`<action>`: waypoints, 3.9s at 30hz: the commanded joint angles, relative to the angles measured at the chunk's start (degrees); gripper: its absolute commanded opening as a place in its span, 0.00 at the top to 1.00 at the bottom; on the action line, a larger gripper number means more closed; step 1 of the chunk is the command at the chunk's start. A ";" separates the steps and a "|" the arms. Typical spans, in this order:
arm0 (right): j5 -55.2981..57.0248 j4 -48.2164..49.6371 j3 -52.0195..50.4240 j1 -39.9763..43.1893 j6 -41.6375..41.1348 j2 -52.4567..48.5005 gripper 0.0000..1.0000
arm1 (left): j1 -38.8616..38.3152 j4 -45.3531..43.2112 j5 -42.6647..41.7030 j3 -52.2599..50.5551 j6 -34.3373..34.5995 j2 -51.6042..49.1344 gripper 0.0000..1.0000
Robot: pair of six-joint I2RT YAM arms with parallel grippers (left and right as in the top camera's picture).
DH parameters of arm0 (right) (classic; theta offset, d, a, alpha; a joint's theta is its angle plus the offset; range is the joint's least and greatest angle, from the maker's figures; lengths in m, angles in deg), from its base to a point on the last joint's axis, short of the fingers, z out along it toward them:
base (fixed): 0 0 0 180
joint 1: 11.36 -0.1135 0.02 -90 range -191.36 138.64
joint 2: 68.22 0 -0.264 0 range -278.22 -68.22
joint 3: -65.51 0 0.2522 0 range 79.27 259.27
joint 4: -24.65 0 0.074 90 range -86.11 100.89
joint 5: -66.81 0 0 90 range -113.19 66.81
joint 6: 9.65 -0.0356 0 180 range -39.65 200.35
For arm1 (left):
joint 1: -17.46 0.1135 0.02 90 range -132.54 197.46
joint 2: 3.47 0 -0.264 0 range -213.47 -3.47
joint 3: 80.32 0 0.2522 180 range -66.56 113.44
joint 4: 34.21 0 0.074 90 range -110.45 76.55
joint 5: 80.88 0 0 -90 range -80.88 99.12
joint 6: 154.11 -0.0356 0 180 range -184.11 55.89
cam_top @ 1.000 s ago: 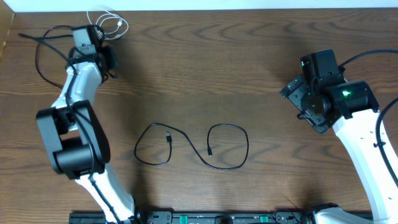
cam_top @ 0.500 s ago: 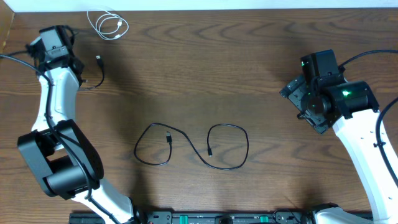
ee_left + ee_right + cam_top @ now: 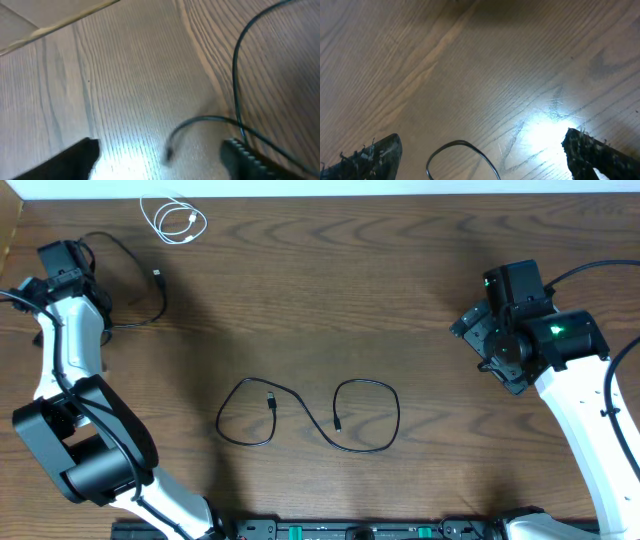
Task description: Untangle cables
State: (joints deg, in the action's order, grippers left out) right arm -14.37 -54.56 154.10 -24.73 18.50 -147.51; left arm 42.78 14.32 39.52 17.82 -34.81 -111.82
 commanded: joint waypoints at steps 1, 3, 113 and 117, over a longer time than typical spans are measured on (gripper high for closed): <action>1.14 -0.15 -0.15 -0.02 0.66 0.13 0.01 | -0.39 0.37 0.46 0.98 -2.95 1.86 0.13; 1.14 -0.15 -0.15 -0.02 0.66 0.13 0.01 | -0.44 0.37 -5.53 0.98 -3.98 3.82 0.13; 1.14 -0.15 -0.15 -0.02 0.66 0.13 0.01 | -56.00 8.15 -39.52 -37.40 14.51 22.64 0.18; 1.14 -0.15 -0.15 -0.02 0.66 0.13 0.01 | -56.02 7.50 -39.26 -37.40 14.51 22.64 0.18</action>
State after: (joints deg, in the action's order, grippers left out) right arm -14.35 -54.58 154.10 -24.73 18.53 -147.53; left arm -13.09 22.08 -1.01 -19.20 -20.60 -89.09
